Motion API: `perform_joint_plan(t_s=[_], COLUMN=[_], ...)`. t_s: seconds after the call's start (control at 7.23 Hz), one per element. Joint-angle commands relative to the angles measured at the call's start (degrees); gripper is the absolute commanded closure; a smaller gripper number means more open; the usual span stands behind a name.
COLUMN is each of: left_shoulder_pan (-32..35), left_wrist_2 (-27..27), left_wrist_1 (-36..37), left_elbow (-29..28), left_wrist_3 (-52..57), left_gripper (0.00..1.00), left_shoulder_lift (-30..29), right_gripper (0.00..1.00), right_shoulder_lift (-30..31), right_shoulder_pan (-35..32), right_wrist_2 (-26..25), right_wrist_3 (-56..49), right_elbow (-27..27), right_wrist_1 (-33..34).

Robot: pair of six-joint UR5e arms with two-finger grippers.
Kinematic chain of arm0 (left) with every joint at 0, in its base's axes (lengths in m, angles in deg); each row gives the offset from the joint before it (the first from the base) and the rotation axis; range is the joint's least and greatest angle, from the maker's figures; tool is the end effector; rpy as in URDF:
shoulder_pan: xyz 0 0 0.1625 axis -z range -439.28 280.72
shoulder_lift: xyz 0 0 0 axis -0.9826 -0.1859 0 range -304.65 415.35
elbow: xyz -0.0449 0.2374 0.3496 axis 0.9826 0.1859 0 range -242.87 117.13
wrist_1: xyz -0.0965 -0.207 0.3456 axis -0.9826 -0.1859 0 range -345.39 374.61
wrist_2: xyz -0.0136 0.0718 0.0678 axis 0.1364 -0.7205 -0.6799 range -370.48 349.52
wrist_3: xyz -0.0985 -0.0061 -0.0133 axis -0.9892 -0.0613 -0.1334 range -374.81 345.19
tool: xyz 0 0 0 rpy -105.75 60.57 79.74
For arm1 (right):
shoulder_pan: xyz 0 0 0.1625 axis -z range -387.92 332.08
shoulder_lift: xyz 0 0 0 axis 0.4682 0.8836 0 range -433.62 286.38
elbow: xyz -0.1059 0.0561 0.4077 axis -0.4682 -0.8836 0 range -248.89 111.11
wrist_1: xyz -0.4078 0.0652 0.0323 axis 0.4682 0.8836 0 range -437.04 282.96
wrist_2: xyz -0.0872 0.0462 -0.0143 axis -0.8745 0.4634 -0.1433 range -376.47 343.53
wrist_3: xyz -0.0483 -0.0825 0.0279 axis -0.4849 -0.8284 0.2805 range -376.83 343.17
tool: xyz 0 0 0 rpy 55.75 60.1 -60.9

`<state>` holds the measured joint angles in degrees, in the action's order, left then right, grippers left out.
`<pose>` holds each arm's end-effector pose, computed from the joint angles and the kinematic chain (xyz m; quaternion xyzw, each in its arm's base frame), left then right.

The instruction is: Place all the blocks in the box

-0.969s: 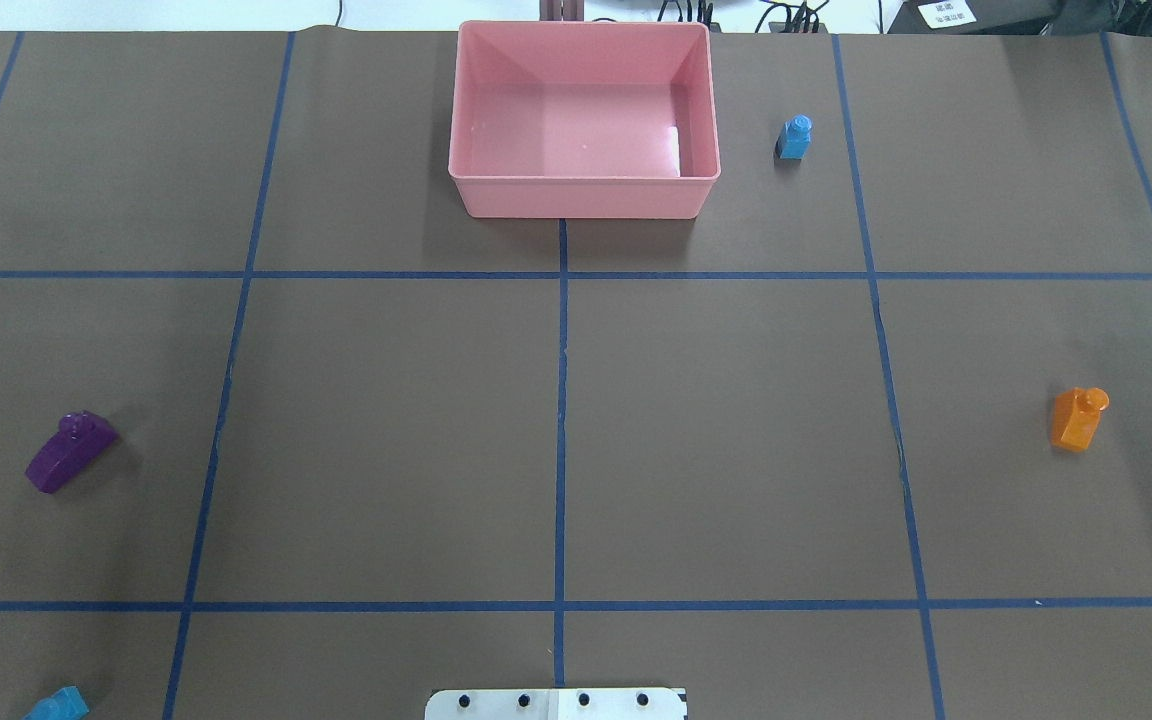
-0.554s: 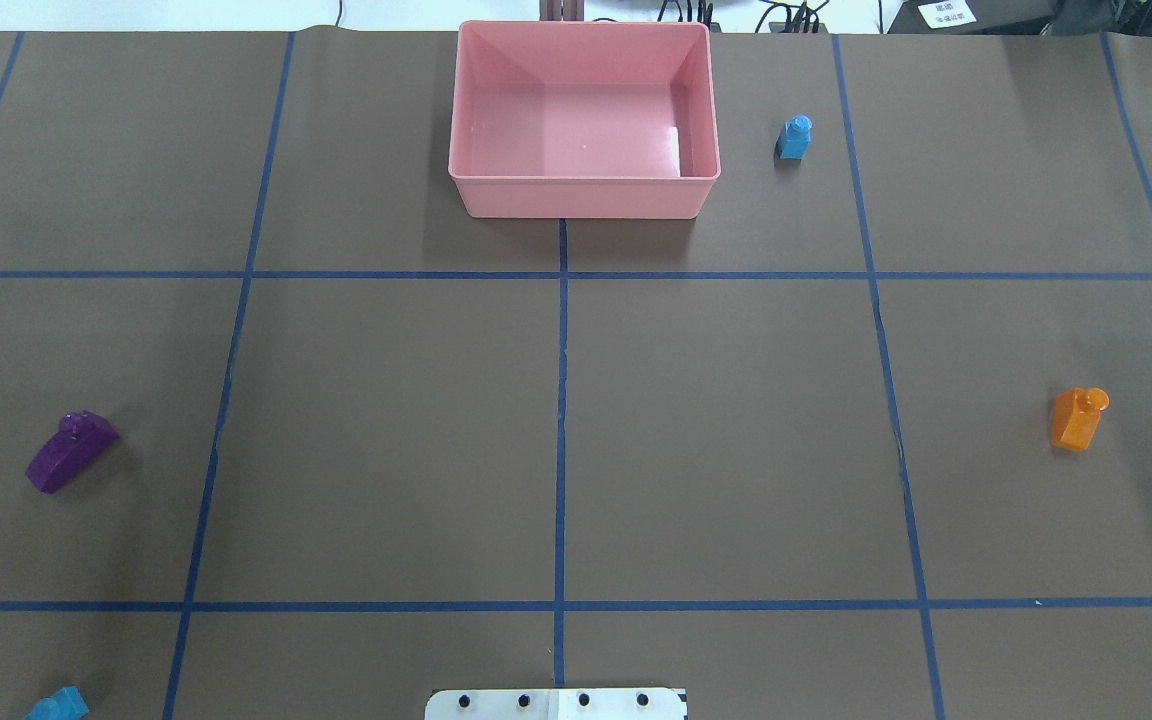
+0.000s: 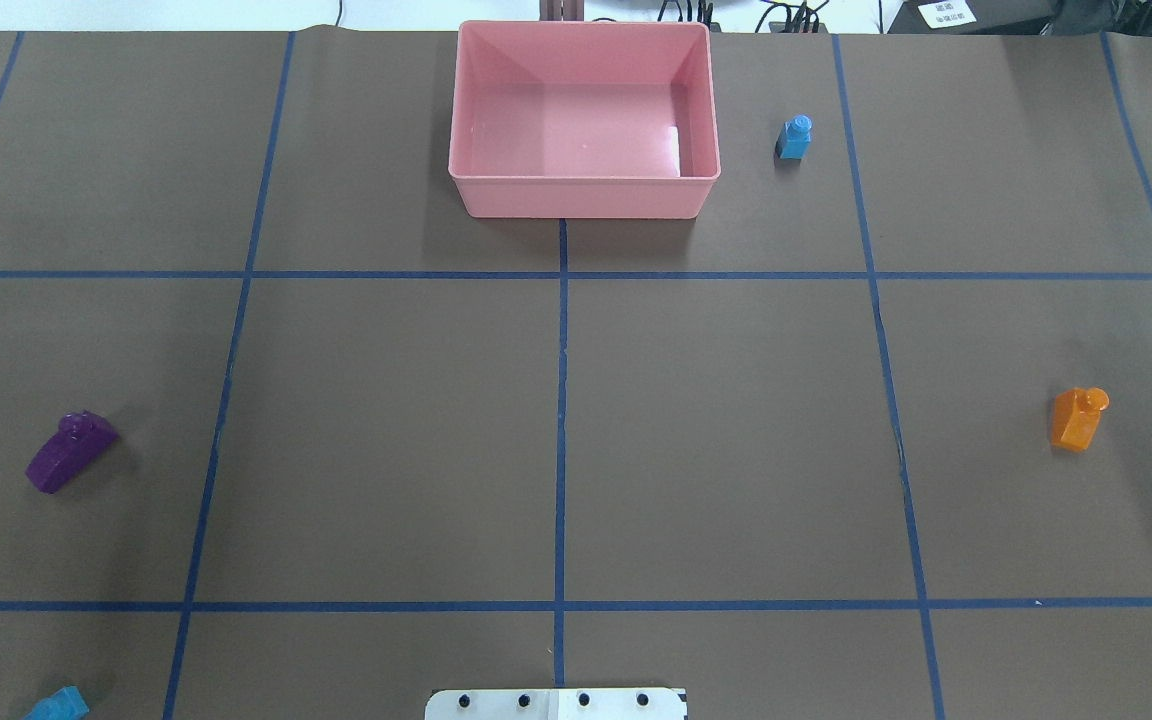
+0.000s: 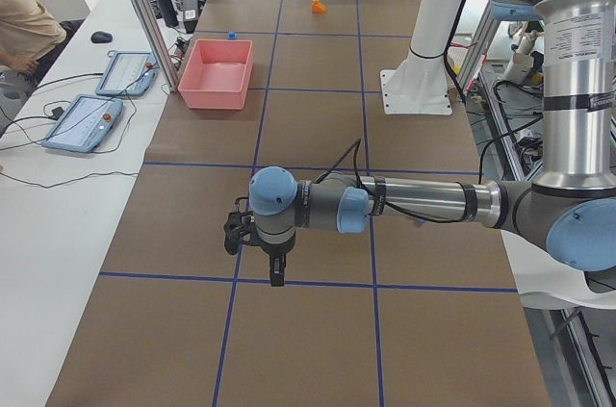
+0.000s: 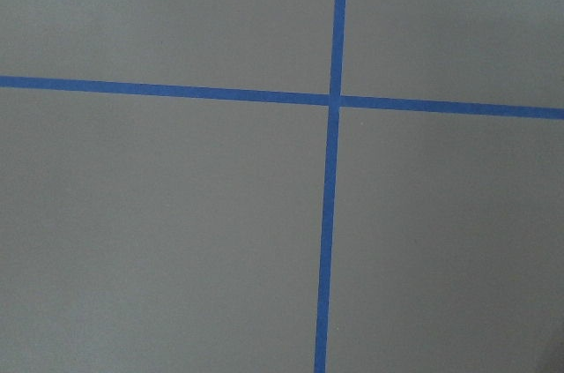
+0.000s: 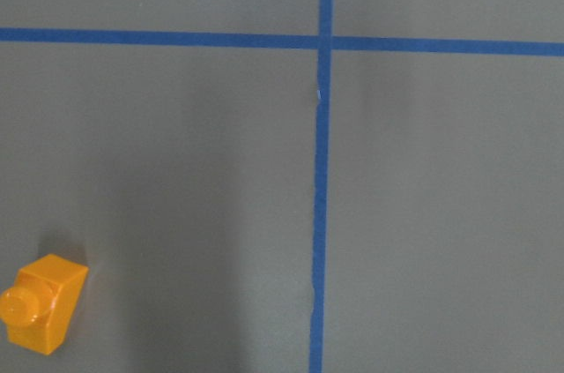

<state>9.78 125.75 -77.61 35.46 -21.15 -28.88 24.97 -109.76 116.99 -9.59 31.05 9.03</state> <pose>-0.0540 -0.4551 0.6281 0.0136 0.3939 -0.0270 0.9187 0.0025 -0.4394 0.6362 -0.0071 -0.3722 -0.0245 0.9278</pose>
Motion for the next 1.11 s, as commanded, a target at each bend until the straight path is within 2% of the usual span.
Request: perform_joint_plan(t_s=[0.0, 0.14, 0.42, 0.69, 0.97], left_shoulder_pan=[-1.6, -2.1, -2.2, -2.4, -2.4], left_wrist_2=[0.3, 0.3, 0.3, 0.3, 0.3], left_wrist_1=[-0.1, -0.1, -0.9, -0.9, -0.9], left_elbow=[0.0, -0.1, -0.1, -0.1, -0.1], left_wrist_3=[-0.2, -0.1, 0.2, 0.4, 0.4], left_gripper=[0.00, 0.00, 0.00, 0.00, 0.00], left_shoulder_lift=[-0.2, -0.2, -0.2, -0.1, -0.2], right_gripper=[0.00, 0.00, 0.00, 0.00, 0.00], right_shoulder_lift=[-0.2, -0.7, -2.4, -4.3, -4.3], right_shoulder_pan=[7.3, 10.4, 16.5, 19.2, 21.0], right_wrist_2=[1.5, 1.3, 0.8, 0.8, 0.8], right_wrist_3=[1.5, 11.0, 26.6, 33.0, 34.9], right_elbow=[0.0, -0.1, -0.3, -2.2, -2.8], right_wrist_1=[-4.1, -4.6, -10.7, -12.9, -12.9])
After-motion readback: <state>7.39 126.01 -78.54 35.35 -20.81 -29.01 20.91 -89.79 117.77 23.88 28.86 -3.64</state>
